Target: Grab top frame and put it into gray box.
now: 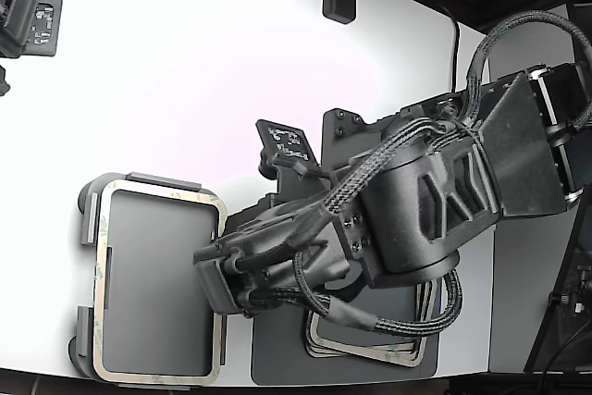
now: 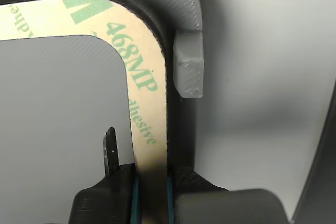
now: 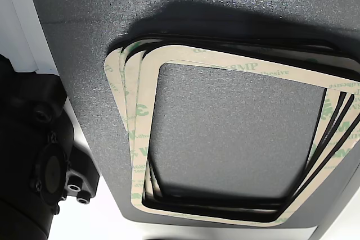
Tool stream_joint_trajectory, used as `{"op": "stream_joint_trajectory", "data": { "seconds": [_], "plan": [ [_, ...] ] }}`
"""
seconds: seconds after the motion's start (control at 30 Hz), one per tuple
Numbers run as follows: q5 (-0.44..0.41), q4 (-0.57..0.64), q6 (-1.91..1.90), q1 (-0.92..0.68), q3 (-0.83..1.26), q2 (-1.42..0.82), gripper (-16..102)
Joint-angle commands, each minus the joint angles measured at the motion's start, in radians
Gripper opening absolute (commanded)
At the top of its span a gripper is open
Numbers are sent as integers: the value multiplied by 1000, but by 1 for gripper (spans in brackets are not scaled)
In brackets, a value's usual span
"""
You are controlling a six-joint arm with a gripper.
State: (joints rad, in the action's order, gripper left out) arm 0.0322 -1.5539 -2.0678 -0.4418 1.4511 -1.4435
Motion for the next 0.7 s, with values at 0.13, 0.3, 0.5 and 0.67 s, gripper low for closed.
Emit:
{"op": "stream_joint_trajectory", "data": {
  "seconds": [0.13, 0.3, 0.5, 0.67],
  "plan": [
    [-3, 18, 2, 15, -2, -34, -13],
    [-6, 23, 5, 15, 0, -34, -13],
    [-11, 31, 5, 15, 9, -32, -13],
    [-11, 35, 3, 15, 14, -32, -13]
  ]
}}
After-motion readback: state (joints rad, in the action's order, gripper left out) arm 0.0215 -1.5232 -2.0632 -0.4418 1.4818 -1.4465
